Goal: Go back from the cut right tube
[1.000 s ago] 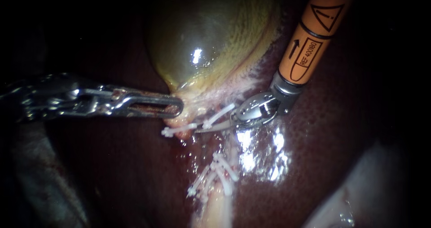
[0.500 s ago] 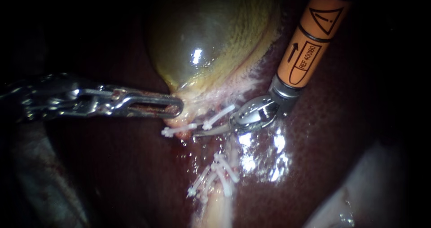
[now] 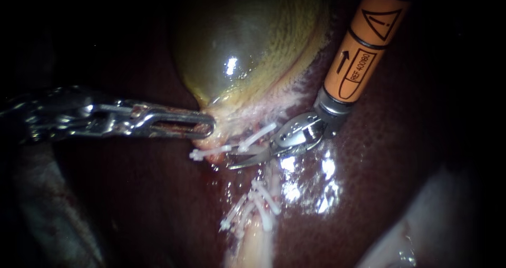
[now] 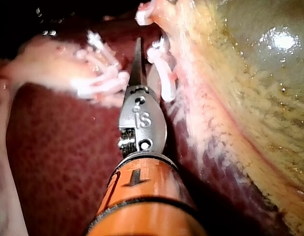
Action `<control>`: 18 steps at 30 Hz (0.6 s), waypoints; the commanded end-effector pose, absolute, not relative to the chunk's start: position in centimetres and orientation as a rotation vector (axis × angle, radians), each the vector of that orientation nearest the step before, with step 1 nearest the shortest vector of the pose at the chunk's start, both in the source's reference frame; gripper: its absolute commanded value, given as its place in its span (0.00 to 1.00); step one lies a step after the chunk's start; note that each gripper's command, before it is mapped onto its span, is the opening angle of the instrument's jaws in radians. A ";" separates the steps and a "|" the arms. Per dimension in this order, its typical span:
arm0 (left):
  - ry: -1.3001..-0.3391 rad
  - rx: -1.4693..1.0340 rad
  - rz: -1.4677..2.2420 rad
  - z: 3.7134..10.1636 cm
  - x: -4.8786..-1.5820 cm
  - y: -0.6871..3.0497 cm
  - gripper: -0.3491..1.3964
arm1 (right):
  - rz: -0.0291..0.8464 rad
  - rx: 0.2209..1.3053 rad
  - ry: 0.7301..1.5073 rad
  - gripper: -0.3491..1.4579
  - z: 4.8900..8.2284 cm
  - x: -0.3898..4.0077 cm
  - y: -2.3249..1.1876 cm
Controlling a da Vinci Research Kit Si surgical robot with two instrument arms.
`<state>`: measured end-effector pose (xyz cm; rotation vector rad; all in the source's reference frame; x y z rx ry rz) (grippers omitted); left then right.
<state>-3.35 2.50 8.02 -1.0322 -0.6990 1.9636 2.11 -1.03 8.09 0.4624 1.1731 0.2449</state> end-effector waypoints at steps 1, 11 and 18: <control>-0.699 -1.032 1.964 8.02 -3.35 2.50 0.00 | 0.245 0.463 1.173 0.44 8.08 2.11 -1.03; -0.699 -1.032 1.964 8.02 -3.35 2.50 0.00 | 0.242 0.467 1.174 0.44 8.00 2.06 -1.06; -0.700 -1.032 1.964 8.02 -3.35 2.50 0.00 | 0.237 0.473 1.176 0.47 7.89 1.95 -1.10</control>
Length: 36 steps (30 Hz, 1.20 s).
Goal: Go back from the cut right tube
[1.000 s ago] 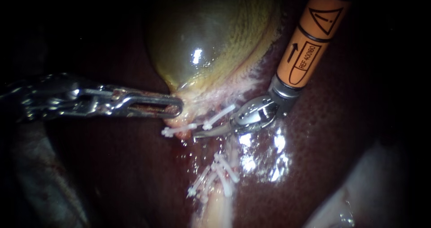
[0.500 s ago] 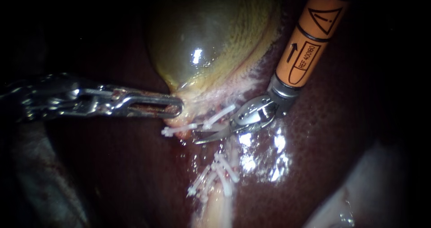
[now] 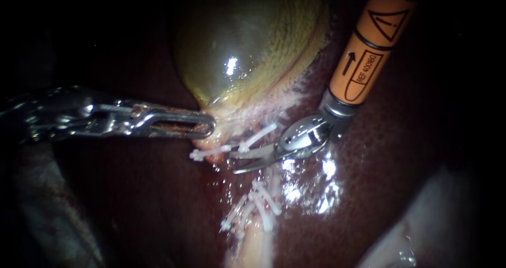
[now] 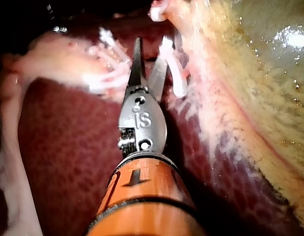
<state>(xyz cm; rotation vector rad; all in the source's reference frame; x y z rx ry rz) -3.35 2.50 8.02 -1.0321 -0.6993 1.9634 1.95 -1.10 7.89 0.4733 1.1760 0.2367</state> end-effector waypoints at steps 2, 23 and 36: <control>-0.700 -1.032 1.964 8.03 -3.35 2.50 0.00 | 0.235 0.475 1.177 0.48 7.86 1.90 -1.11; -0.699 -1.032 1.964 8.04 -3.35 2.51 0.00 | 0.208 0.511 1.186 0.25 7.52 1.14 -0.98; -0.698 -1.032 1.964 8.07 -3.36 2.52 0.00 | 0.183 0.484 1.227 0.26 7.26 0.74 -0.80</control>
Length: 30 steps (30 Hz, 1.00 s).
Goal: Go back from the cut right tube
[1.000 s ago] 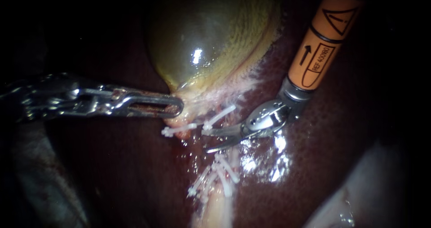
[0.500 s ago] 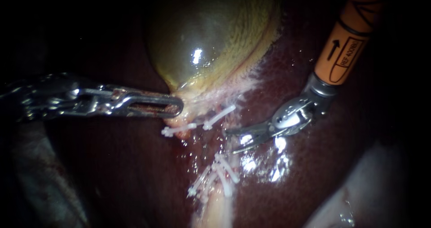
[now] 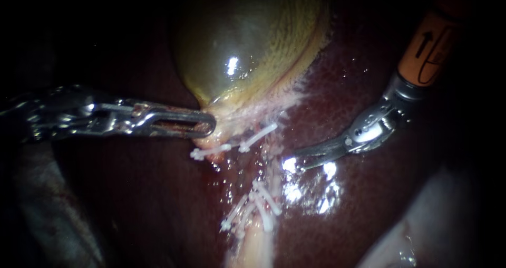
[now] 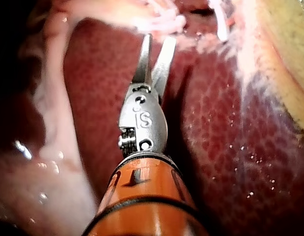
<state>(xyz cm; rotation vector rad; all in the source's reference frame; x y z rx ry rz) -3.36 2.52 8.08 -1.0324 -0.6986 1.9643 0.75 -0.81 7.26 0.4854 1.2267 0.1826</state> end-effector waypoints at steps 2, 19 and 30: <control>-0.697 -1.032 1.964 8.08 -3.37 2.52 0.00 | 0.179 0.481 1.233 0.26 7.22 0.68 -0.78; -0.702 -1.037 1.972 8.31 -3.59 2.37 0.00 | 0.171 0.472 1.245 0.31 7.19 0.57 -0.74; -0.690 -1.040 1.979 8.61 -3.82 2.28 0.00 | 0.171 0.471 1.245 0.31 7.19 0.57 -0.75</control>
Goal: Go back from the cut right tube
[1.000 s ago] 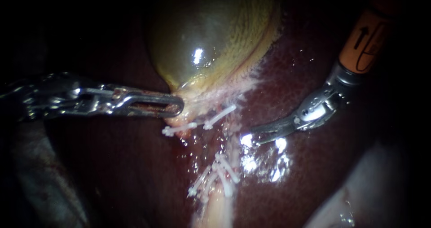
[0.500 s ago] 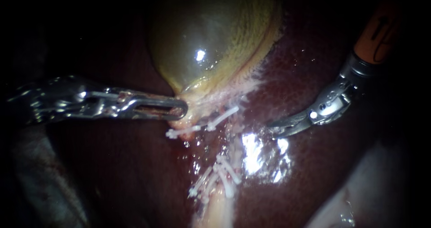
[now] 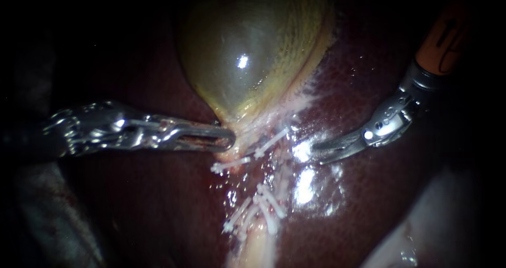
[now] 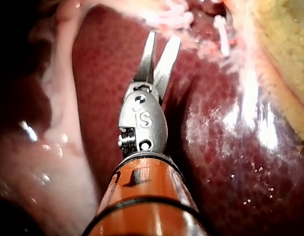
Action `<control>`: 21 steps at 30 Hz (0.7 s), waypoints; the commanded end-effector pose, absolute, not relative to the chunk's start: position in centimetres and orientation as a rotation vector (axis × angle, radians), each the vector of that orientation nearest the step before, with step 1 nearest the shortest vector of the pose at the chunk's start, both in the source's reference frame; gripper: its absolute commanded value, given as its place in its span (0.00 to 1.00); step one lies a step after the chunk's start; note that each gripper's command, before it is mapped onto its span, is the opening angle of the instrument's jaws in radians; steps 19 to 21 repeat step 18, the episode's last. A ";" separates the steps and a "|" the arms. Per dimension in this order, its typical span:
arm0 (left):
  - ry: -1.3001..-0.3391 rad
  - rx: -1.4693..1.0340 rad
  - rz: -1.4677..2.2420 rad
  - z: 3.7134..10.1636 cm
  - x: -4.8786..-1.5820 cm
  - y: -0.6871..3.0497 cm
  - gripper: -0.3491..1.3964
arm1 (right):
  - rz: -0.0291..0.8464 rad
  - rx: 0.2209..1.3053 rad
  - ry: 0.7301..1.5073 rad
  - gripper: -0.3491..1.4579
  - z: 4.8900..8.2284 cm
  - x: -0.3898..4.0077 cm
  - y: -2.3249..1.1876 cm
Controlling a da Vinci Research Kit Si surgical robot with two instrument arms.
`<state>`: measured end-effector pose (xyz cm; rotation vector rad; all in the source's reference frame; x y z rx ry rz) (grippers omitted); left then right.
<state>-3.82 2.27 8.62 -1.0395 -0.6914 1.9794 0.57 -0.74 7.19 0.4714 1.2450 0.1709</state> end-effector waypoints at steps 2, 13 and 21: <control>-0.688 -1.039 1.979 8.63 -3.85 2.28 0.00 | 0.170 0.471 1.245 0.31 7.19 0.57 -0.75; -0.688 -1.045 1.974 8.66 -3.92 2.31 0.00 | 0.170 0.471 1.245 0.31 7.19 0.57 -0.75; -0.688 -1.045 1.974 8.66 -3.92 2.31 0.00 | 0.170 0.471 1.245 0.32 7.20 0.57 -0.75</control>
